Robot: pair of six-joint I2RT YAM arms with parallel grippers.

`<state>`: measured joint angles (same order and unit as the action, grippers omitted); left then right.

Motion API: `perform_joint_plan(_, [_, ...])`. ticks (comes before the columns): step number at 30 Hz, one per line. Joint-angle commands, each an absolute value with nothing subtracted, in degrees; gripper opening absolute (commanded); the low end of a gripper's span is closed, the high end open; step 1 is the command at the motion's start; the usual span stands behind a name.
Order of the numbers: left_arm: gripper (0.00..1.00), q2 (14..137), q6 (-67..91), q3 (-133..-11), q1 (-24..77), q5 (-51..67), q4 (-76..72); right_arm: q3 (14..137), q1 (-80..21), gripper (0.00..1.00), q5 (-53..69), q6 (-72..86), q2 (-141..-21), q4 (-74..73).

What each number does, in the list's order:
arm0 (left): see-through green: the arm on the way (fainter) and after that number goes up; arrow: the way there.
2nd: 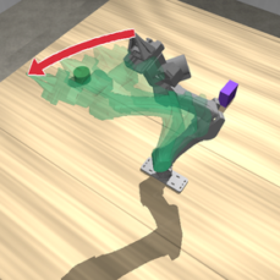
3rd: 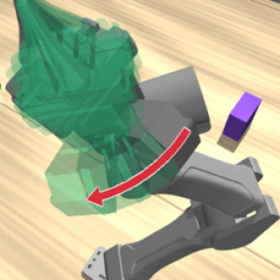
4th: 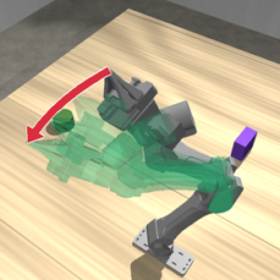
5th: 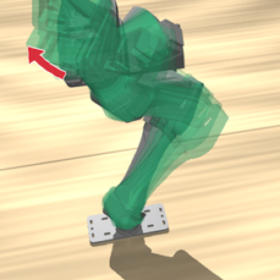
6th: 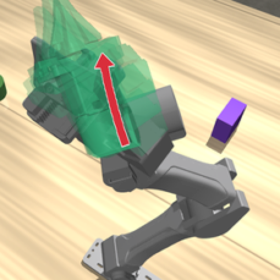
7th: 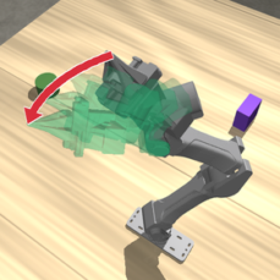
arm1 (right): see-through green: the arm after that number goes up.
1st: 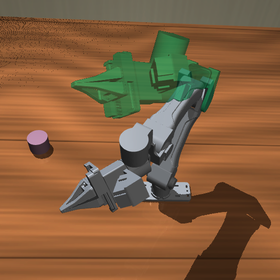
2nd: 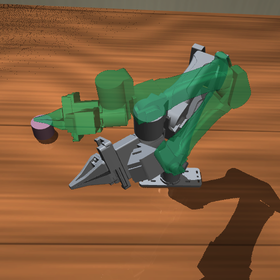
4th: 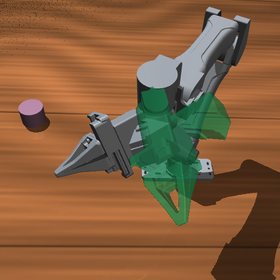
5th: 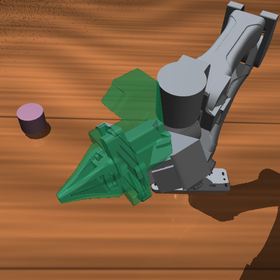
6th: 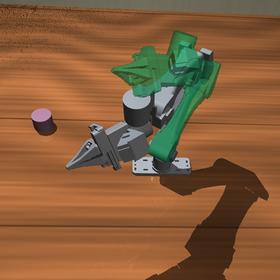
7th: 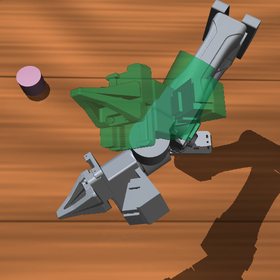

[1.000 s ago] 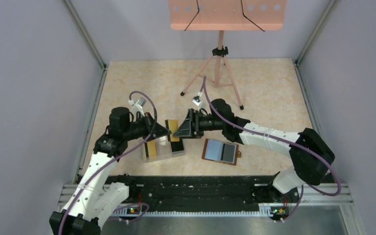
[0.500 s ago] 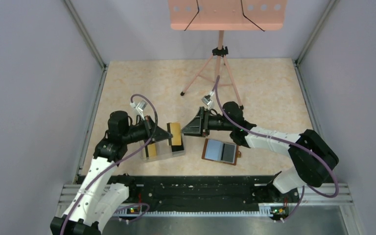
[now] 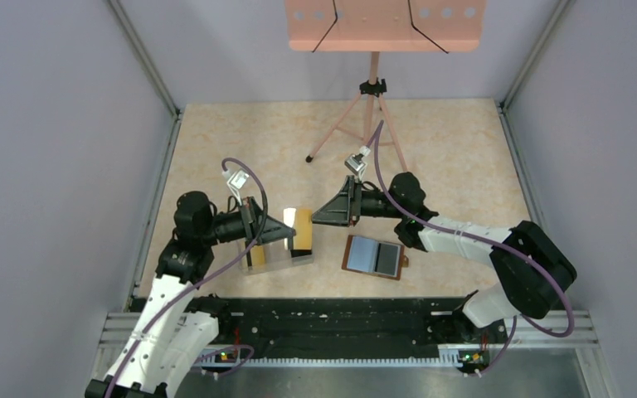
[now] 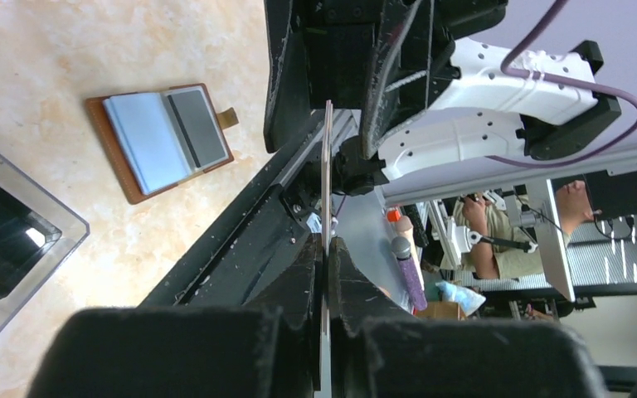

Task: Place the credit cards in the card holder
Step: Place the credit card in the storage box.

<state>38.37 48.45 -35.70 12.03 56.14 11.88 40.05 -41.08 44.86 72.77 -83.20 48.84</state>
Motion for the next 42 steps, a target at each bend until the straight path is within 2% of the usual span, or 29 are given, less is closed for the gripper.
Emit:
perform_joint_plan(1, [0.00,37.1,50.3,-35.1,11.7,60.2,5.6,40.3,-40.7,0.44,46.1,73.5,-81.8,54.2])
perform_joint_plan(10, [0.00,35.8,51.7,-34.2,11.7,61.6,3.9,40.0,-40.7,0.34,46.1,74.2,-83.5,55.6])
perform_joint_plan(33, [0.00,36.2,53.2,-33.5,11.8,61.6,2.2,43.8,-45.8,0.28,45.6,75.3,-90.5,58.4])
perform_joint_plan(40, [0.00,37.8,50.7,-33.7,11.7,58.1,5.8,44.5,-47.2,0.27,46.6,79.9,-93.7,66.9])
perform_joint_plan(42, [0.00,38.3,50.4,-33.6,11.7,56.9,6.1,44.6,-47.4,0.21,46.8,79.7,-94.1,67.1])
